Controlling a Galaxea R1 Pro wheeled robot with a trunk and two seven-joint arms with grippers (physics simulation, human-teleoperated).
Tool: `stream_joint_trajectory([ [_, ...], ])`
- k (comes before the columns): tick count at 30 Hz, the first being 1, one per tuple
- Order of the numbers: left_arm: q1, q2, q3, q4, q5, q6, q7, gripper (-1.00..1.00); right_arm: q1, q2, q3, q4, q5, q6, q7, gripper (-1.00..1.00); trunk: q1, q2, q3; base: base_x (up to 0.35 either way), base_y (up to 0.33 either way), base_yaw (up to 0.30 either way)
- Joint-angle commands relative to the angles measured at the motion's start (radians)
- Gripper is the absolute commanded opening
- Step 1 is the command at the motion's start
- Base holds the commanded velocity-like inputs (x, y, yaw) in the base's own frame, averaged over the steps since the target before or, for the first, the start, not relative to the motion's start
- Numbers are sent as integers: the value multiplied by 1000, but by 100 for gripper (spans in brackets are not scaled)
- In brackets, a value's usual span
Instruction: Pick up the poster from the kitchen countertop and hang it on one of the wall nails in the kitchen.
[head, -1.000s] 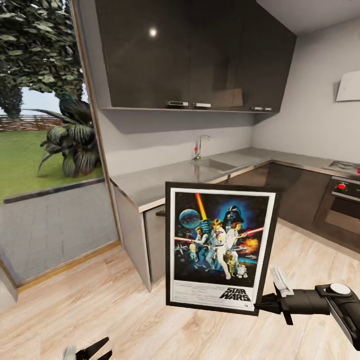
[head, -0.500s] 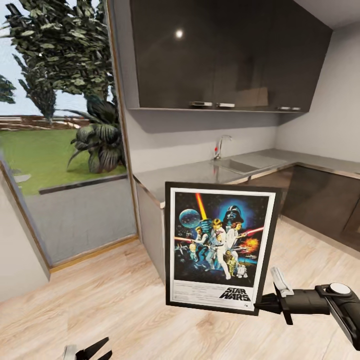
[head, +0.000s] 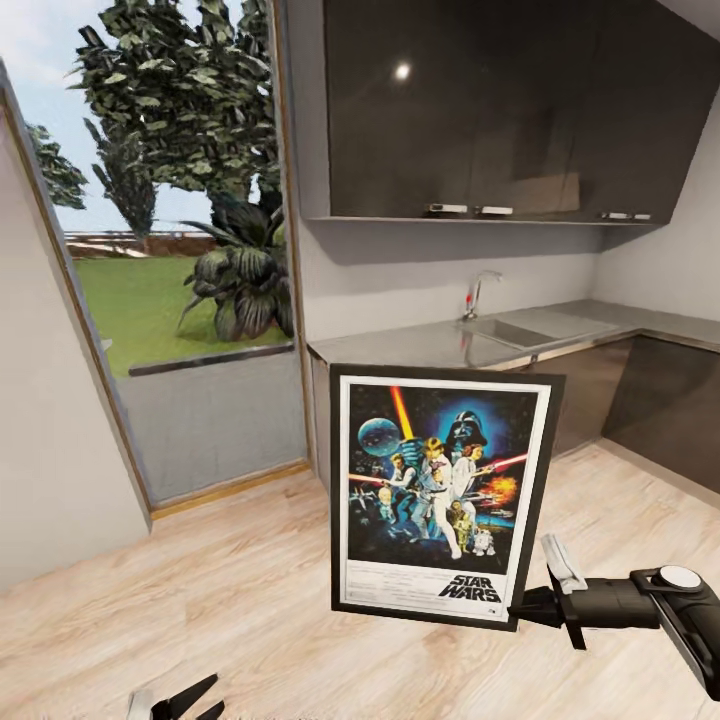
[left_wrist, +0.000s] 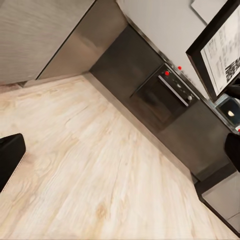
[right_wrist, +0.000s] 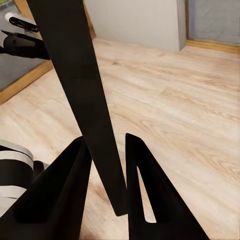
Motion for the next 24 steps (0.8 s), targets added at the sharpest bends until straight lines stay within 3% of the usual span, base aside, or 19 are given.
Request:
stream_joint_trajectory([
  [1, -1, 0, 8, 1, -6, -7, -2, 100, 0, 0, 0, 0, -1, 8, 4, -100, 0, -1, -1, -13, 10, 281],
  [10, -1, 0, 8, 1, -5, -7, -2, 100, 0, 0, 0, 0, -1, 8, 4, -100, -8, 13, 5, -4, 3, 264],
  [24, -1, 0, 8, 1, -4, -6, -2, 100, 0, 0, -2, 1, -1, 8, 4, -100, -61, 111, 49, 0, 0, 23],
])
